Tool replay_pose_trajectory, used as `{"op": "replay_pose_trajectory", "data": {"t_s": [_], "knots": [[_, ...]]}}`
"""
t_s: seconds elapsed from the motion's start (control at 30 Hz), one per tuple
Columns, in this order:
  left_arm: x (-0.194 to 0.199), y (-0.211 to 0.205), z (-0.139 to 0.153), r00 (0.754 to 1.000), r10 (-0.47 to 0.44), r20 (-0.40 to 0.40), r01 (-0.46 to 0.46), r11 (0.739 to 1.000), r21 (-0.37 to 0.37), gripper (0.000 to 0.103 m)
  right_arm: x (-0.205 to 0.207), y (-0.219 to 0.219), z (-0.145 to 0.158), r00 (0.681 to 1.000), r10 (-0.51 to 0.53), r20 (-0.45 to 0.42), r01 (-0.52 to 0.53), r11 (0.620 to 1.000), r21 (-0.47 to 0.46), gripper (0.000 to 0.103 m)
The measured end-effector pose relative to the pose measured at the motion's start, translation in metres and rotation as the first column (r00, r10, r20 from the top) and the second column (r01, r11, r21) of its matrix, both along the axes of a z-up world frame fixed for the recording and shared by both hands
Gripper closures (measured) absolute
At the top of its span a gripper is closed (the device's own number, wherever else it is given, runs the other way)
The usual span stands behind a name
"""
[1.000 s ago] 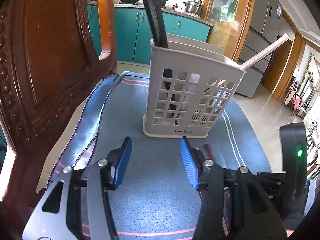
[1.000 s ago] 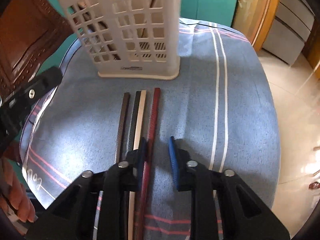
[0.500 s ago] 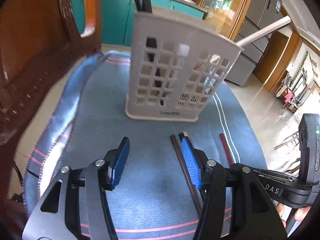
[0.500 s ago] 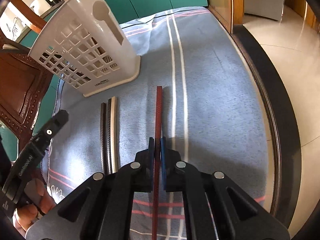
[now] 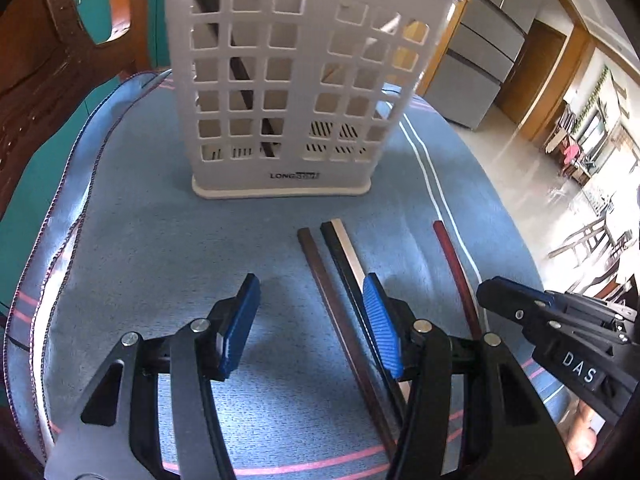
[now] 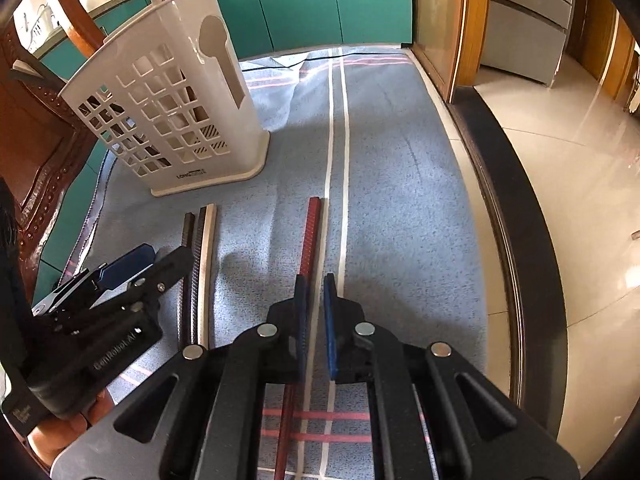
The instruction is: Organize utensils
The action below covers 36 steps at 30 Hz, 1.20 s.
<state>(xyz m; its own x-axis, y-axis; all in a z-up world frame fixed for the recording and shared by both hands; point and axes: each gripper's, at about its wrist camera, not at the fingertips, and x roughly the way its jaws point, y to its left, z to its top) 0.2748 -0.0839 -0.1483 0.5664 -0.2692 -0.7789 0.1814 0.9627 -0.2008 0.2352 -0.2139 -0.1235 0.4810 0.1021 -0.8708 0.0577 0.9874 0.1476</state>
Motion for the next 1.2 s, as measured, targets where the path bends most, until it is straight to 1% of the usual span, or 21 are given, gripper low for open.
{"op": "replay_pose_trajectory", "data": {"t_s": [0.17, 0.4, 0.53, 0.67, 0.73, 0.83, 0.9, 0.97, 1.03, 1.07, 1.13, 1.2], "knots": [[-0.002, -0.001, 0.0, 1.0, -0.006, -0.001, 0.006, 1.0, -0.001, 0.055, 0.0, -0.002, -0.002, 1.0, -0.007, -0.006, 0.007, 1.0, 0.001, 0.094], [0.001, -0.006, -0.002, 0.999, -0.032, -0.001, 0.032, 0.999, 0.004, 0.071, 0.001, -0.003, -0.008, 1.0, -0.014, -0.024, 0.014, 1.0, 0.001, 0.094], [0.004, -0.012, -0.001, 0.999, -0.045, 0.003, 0.045, 0.999, 0.009, 0.075, 0.001, -0.001, -0.01, 1.0, -0.011, -0.028, 0.011, 1.0, -0.006, 0.094], [0.006, -0.014, -0.001, 0.999, -0.05, 0.004, 0.05, 0.999, 0.011, 0.077, 0.001, -0.001, -0.01, 1.0, -0.012, -0.028, 0.011, 1.0, -0.008, 0.084], [0.005, -0.015, -0.002, 0.998, -0.057, 0.004, 0.057, 0.998, 0.015, 0.085, 0.0, 0.0, -0.01, 1.0, -0.01, -0.027, 0.01, 1.0, -0.009, 0.083], [0.004, -0.015, -0.003, 0.997, -0.072, 0.002, 0.072, 0.997, 0.014, 0.092, 0.0, 0.001, -0.011, 1.0, -0.005, -0.026, 0.004, 1.0, -0.011, 0.083], [0.003, -0.016, -0.002, 0.996, -0.084, 0.011, 0.084, 0.996, 0.025, 0.093, 0.0, 0.002, -0.011, 1.0, -0.001, -0.027, 0.0, 1.0, -0.012, 0.083], [0.002, -0.018, 0.0, 0.995, -0.096, 0.035, 0.094, 0.994, 0.058, 0.098, -0.001, 0.003, -0.011, 1.0, 0.001, -0.025, -0.001, 1.0, -0.011, 0.083], [0.002, -0.016, 0.004, 0.994, -0.089, 0.056, 0.083, 0.991, 0.102, 0.099, -0.001, 0.003, -0.01, 1.0, 0.0, -0.024, 0.0, 1.0, -0.008, 0.083], [0.003, -0.013, 0.004, 0.995, -0.08, 0.057, 0.074, 0.991, 0.107, 0.099, -0.001, 0.003, -0.01, 1.0, -0.001, -0.024, 0.001, 1.0, -0.007, 0.083], [0.007, -0.003, 0.003, 0.998, -0.044, 0.034, 0.041, 0.997, 0.068, 0.099, -0.001, 0.002, -0.009, 1.0, -0.003, -0.023, 0.003, 1.0, -0.007, 0.083], [0.011, 0.007, 0.001, 1.0, -0.017, -0.001, 0.017, 1.0, -0.004, 0.099, -0.001, 0.001, -0.008, 1.0, -0.004, -0.021, 0.004, 1.0, -0.005, 0.083]]}}
